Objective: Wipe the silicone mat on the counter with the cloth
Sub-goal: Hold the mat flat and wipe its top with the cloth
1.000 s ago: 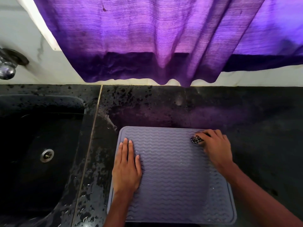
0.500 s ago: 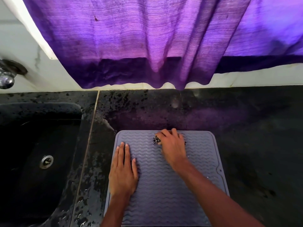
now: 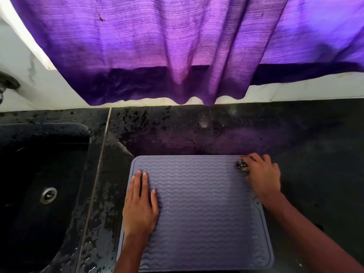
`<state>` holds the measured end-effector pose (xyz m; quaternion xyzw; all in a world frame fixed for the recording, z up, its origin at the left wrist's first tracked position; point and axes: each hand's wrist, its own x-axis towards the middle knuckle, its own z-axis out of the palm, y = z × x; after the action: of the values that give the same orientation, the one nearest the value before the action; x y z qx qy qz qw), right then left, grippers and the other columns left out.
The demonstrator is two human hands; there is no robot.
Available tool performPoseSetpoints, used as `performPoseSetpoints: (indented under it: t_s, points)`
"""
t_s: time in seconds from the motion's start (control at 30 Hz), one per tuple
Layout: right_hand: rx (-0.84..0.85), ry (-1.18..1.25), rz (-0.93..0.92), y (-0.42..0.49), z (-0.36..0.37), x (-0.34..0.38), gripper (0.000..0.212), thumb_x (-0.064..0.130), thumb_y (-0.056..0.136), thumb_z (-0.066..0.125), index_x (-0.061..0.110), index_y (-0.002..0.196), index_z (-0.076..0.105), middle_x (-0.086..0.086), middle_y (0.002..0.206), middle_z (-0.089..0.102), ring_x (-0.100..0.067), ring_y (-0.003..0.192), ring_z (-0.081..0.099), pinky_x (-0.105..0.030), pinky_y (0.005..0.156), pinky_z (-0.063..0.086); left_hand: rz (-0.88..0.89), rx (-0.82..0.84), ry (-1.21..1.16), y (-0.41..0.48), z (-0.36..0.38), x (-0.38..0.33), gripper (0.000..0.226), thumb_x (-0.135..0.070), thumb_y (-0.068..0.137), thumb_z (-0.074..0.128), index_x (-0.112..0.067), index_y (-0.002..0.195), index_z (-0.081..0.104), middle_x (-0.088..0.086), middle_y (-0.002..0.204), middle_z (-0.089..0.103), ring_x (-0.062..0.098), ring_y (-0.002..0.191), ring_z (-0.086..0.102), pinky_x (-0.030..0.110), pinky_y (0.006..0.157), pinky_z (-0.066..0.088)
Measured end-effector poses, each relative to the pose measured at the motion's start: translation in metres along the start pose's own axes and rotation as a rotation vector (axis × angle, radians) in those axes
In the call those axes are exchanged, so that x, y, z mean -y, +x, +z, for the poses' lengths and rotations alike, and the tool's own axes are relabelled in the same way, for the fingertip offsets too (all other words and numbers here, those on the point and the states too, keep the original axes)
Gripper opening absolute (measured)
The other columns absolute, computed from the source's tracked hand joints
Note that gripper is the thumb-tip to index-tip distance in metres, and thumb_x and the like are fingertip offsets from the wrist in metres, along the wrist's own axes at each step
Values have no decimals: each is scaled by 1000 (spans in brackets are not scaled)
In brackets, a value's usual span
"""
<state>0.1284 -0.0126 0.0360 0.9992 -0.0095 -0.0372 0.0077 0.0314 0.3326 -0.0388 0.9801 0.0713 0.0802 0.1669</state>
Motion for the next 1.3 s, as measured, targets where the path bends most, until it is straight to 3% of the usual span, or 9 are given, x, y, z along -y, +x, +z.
performPoseSetpoints:
  t_s: [0.13, 0.27, 0.37, 0.5, 0.7, 0.87, 1.07, 1.3]
  points:
    - [-11, 90, 91, -5, -7, 1, 44, 13, 75, 74, 22, 117, 62, -1, 115, 61, -31, 101, 49, -44, 79, 45, -20, -7, 11, 0, -1, -5, 61, -39, 104, 31, -5, 155, 37, 11, 164, 30, 29, 152, 28, 42, 122, 26]
    - [-130, 284, -179, -8, -13, 67, 48, 5, 65, 77, 23, 108, 65, 2, 102, 69, -25, 84, 52, -36, 69, 43, -5, -12, 14, 0, -4, -5, 61, -37, 104, 32, -4, 154, 37, 13, 164, 31, 30, 151, 29, 42, 122, 25]
    - [-116, 387, -338, 4, -10, 126, 49, 5, 69, 73, 26, 113, 66, 6, 105, 68, -21, 87, 49, -36, 70, 46, -2, -2, 12, 0, -5, -5, 61, -37, 104, 31, -4, 155, 37, 13, 164, 30, 29, 152, 28, 43, 122, 26]
    - [-27, 283, -447, 5, -3, 174, 49, 4, 71, 70, 26, 114, 64, 1, 112, 62, -27, 100, 50, -40, 75, 47, -9, 1, -1, 1, -5, -6, 60, -38, 104, 32, -5, 154, 38, 13, 163, 31, 29, 151, 30, 42, 122, 26]
    - [-147, 124, -521, 2, 5, 160, 40, 4, 68, 72, 23, 102, 67, -4, 99, 64, -31, 91, 55, -40, 63, 50, -25, 2, -17, 1, -6, -5, 61, -39, 103, 34, -7, 154, 39, 10, 163, 33, 28, 151, 30, 39, 123, 25]
    - [-175, 82, -450, 2, 8, 112, 41, 2, 67, 70, 23, 103, 68, -3, 100, 63, -31, 89, 55, -38, 62, 48, -34, -7, -21, 0, -6, -6, 62, -40, 102, 34, -8, 154, 39, 9, 163, 33, 26, 151, 30, 37, 122, 24]
    - [-107, 33, -252, -2, 10, 45, 57, 3, 51, 84, 26, 102, 70, -2, 100, 64, -33, 91, 54, -43, 67, 51, -32, 0, -21, 1, -4, -4, 63, -41, 102, 34, -8, 155, 38, 7, 164, 31, 24, 152, 28, 37, 124, 24]
    - [-53, 8, 24, -9, -3, 11, 50, 8, 64, 78, 23, 111, 67, -7, 106, 62, -35, 95, 50, -45, 72, 46, -19, -6, -2, 0, -1, -2, 63, -40, 102, 34, -7, 155, 36, 8, 165, 29, 23, 153, 26, 35, 126, 19]
